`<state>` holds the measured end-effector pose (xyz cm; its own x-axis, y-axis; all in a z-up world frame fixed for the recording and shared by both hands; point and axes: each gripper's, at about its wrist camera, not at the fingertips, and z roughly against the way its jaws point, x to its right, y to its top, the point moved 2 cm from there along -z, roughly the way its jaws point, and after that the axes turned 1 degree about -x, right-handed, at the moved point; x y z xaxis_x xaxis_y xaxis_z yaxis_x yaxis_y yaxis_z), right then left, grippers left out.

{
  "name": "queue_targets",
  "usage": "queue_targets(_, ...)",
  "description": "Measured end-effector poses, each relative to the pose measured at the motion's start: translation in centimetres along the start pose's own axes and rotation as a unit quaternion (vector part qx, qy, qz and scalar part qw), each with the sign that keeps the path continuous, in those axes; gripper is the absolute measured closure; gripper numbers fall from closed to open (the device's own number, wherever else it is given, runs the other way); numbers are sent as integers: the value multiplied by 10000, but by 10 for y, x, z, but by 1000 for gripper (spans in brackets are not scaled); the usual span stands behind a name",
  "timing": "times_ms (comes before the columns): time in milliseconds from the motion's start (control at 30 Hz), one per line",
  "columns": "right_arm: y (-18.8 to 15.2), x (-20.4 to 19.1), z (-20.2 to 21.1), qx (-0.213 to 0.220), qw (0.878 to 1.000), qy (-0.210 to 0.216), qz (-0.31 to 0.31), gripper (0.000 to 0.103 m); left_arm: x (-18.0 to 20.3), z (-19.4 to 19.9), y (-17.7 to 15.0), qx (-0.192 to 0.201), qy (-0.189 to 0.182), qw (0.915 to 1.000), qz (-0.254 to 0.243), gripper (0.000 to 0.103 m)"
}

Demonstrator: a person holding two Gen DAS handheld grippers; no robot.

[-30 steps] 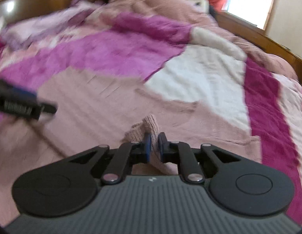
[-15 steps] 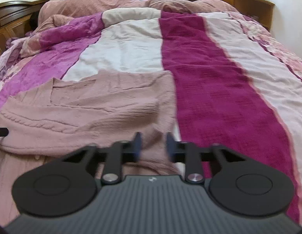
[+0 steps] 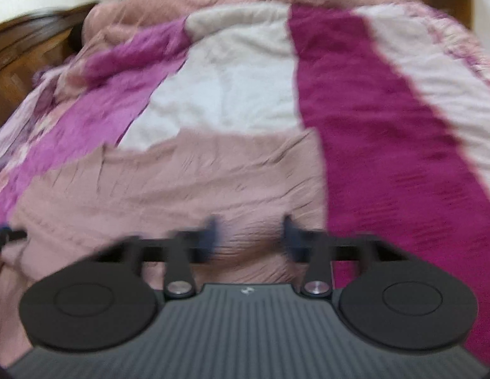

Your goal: Fold small clothes

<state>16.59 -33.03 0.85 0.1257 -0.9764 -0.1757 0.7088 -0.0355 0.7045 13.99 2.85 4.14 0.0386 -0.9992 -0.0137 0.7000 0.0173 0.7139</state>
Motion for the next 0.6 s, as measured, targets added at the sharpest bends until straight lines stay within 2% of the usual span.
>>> queue_targets(100,6,-8,24,630,9973,-196,324,93,1,4,2,310,-18,9995,-41,41)
queue_targets(167,12,-5,33,896,9949,-408,232,93,1,0,3,390,-13,9992,-20,41)
queue_targets(233,16,-3,25,834,9941,-610,341,93,1,-11,3,319,60,9995,34,41)
queue_targets(300,14,2,5,489,9961,-637,366,92,2,-26,1,223,287,9993,33,41)
queue_targets(367,7,7,-14,168,9969,-685,343,90,4,-36,-3,311,415,9986,-92,41)
queue_targets(467,3,16,-9,341,9975,-616,114,86,10,-39,-7,414,558,9970,-342,40)
queue_targets(533,5,22,4,481,9968,-591,-247,74,8,-40,-7,416,541,9971,-352,40)
queue_targets(600,6,28,22,755,9939,-635,-495,67,4,-40,-6,410,472,9976,-291,40)
